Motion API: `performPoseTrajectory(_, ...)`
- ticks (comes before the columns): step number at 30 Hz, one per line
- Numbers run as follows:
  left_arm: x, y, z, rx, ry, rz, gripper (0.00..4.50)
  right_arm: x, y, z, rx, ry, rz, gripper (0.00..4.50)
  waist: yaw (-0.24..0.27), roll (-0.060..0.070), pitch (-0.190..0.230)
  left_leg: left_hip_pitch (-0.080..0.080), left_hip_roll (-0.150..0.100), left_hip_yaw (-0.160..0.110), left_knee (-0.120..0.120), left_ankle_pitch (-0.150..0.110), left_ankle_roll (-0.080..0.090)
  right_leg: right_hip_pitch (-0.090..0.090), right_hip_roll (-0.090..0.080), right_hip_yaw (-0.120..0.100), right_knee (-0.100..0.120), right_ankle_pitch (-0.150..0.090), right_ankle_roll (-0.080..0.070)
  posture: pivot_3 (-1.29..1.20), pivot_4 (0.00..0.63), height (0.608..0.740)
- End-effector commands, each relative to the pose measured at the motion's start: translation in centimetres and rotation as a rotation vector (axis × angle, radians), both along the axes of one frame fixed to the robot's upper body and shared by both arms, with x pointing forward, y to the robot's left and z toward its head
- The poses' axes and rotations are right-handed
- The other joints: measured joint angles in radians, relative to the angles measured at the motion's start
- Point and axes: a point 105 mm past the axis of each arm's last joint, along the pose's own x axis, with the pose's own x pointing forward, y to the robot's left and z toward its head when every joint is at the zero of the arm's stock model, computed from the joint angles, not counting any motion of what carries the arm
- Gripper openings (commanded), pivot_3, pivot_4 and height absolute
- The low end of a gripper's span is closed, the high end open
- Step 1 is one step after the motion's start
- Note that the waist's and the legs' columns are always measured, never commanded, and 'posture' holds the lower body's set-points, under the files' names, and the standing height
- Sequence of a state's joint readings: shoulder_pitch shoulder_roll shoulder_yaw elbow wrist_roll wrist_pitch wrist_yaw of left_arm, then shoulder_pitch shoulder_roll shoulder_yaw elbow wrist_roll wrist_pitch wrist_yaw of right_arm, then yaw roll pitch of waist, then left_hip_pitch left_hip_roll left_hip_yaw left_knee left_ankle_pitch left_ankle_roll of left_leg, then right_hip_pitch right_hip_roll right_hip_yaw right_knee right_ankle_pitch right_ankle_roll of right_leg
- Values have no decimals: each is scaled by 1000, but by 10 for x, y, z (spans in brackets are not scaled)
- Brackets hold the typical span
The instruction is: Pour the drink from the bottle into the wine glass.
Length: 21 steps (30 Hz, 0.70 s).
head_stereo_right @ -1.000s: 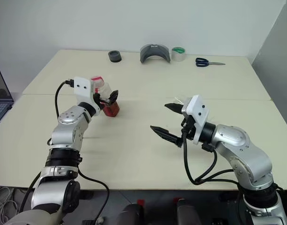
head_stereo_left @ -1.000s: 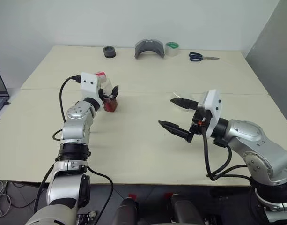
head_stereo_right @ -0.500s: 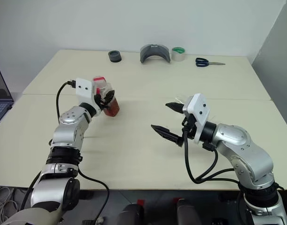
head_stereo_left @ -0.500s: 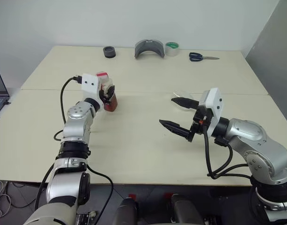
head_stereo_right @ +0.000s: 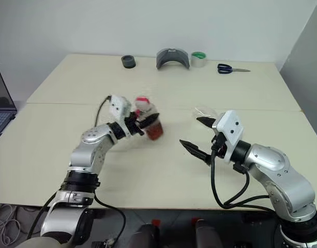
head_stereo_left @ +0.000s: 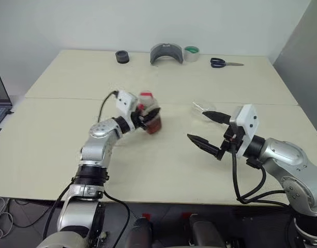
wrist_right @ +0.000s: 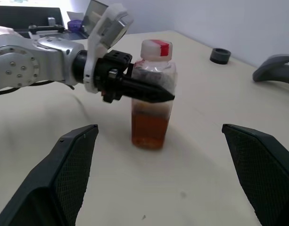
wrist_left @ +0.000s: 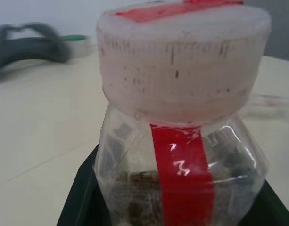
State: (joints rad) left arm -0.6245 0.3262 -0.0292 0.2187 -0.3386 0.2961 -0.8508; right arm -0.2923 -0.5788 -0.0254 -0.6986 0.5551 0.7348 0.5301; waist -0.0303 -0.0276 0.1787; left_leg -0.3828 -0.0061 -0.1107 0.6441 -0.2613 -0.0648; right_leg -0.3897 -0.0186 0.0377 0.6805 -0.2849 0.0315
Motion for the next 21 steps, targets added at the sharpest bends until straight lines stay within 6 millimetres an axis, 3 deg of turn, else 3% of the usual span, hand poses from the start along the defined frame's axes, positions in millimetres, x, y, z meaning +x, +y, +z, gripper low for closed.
performPoseTrajectory(1, -21, -28, 19, -9, -57, -197, 1815, 3, 6, 15, 43, -26, -37, 4500, -5, 0, 0, 0, 0, 1, 0, 0, 0, 0, 0, 1, 0, 0, 0, 0, 150, 740)
performPoseTrajectory(7, -38, -52, 12, 92, -73, -423, 1815, 20, 22, 25, 87, -48, -119, 4500, -10, 1, 0, 1, 1, 1, -1, 0, 0, 0, 2, 1, 1, 0, 0, 0, 150, 740)
performPoseTrajectory(21, -38, -56, 6, 151, -110, -484, 1815, 23, 33, 20, 65, -7, -111, 4500, -3, 1, 1, 0, 0, 0, 0, 0, 0, -1, 1, 1, 0, 0, 0, 0, 150, 740)
